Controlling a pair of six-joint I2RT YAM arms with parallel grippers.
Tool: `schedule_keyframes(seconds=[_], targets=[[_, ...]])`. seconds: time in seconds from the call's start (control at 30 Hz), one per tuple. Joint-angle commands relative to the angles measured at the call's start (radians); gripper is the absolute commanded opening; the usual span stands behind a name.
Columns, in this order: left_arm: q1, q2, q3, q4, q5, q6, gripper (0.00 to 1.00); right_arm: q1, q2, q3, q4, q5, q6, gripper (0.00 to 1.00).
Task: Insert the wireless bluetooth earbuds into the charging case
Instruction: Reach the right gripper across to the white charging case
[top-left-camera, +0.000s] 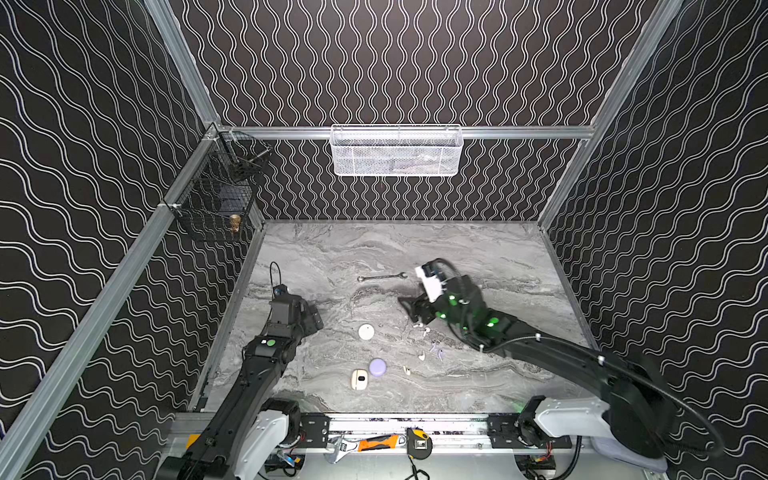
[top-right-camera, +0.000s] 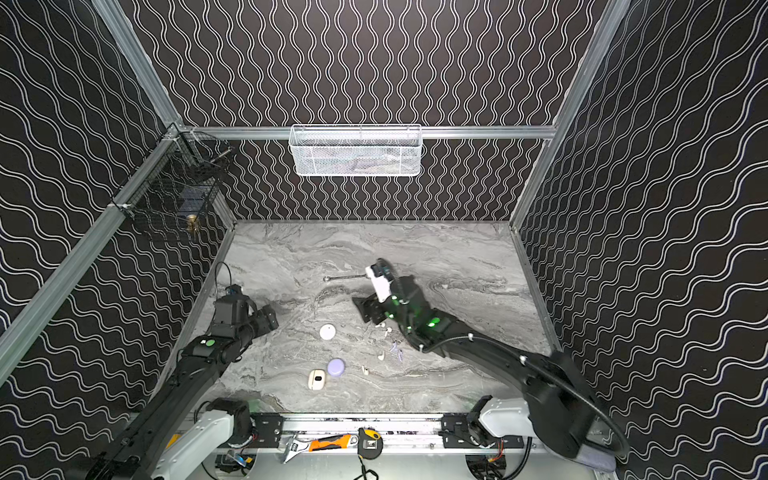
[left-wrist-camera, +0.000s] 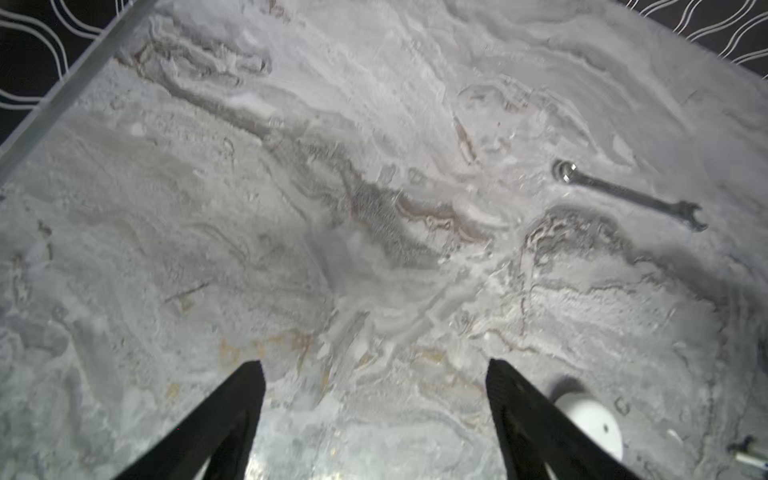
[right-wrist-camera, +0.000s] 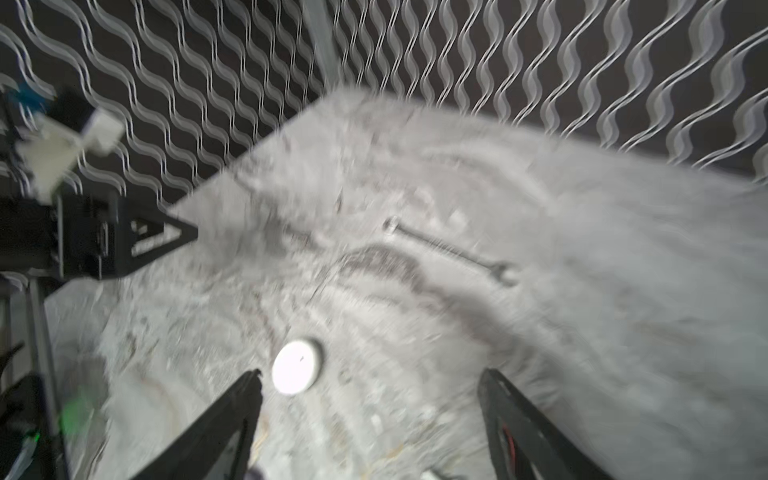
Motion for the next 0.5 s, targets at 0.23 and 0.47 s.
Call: schedule_keyframes(seconds=[0.23,0.47], targets=[[0.0,-0.069,-0.063,0.091,0.0,0.004,0.92,0.183,0.365,0.25,-0.19,0.213,0.117,0.9],[-0.001,-0.062,-0.066,0.101,0.001,0.003,0.91,0.22,0.564,0.417,-0.273,0.23,0.1,0.92]])
